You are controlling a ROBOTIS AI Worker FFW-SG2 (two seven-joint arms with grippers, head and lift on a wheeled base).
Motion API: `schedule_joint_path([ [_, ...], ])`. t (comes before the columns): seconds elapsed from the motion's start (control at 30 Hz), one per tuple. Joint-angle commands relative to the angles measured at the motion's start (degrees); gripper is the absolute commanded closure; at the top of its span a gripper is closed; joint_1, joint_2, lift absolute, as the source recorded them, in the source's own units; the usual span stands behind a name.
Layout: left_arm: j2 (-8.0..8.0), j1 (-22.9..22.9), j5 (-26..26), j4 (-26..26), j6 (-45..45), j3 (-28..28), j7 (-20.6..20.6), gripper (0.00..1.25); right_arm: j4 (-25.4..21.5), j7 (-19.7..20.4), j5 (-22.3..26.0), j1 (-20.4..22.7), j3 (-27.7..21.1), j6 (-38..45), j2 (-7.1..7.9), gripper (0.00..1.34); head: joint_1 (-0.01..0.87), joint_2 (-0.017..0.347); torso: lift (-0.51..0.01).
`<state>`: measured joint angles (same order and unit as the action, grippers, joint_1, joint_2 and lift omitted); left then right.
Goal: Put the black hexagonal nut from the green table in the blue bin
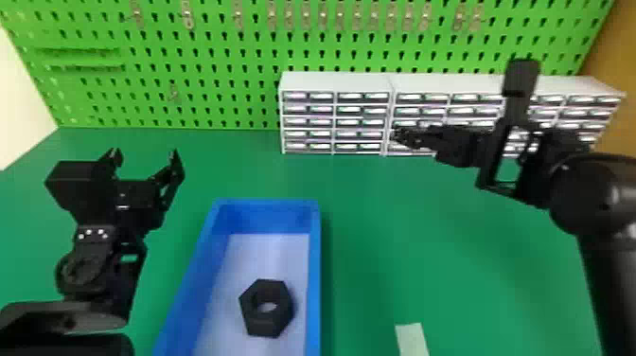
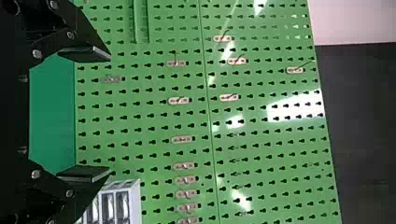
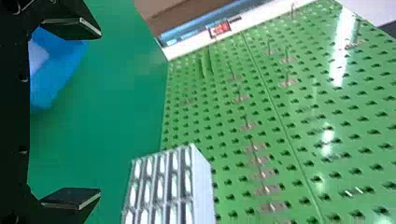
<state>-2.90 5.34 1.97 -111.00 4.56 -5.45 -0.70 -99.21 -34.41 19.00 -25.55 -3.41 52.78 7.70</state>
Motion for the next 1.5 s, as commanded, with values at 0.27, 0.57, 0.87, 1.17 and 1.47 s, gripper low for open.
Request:
schedule_joint_path([
  [0.27, 0.09, -0.2, -0.3, 0.2, 1.2, 0.7, -0.3, 0.40, -3.4, 3.9, -1.4, 4.0, -8.1, -6.7, 0.21, 0.11, 0.657, 0.057, -0.095],
  [0.57, 0.09, -0.2, -0.6, 0.2, 1.4, 1.2, -0.9, 0.40, -5.9, 8.4, 0.4, 8.2, -12.6, -9.7, 0.03, 0.11, 0.657, 0.057, -0.095],
  [0.87, 0.09, -0.2, -0.9, 0.4, 1.4, 1.6, -1.4, 0.40, -7.3, 13.8, 2.3, 13.0, -15.9, -14.5, -0.84, 0.11, 0.657, 0.057, -0.095],
  [1.17, 0.09, -0.2, -1.1, 0.4, 1.4, 1.8, -1.4, 0.40, -7.5, 16.4, 2.0, 16.8, -15.2, -19.0, -1.99, 0.11, 0.657, 0.057, -0.095],
  [1.47, 0.09, 0.4, -1.3, 0.4, 1.4, 1.9, -1.4, 0.40, -7.8, 18.5, -1.2, 21.0, -14.4, -24.7, -3.48, 0.11, 0.657, 0.057, -0.095],
])
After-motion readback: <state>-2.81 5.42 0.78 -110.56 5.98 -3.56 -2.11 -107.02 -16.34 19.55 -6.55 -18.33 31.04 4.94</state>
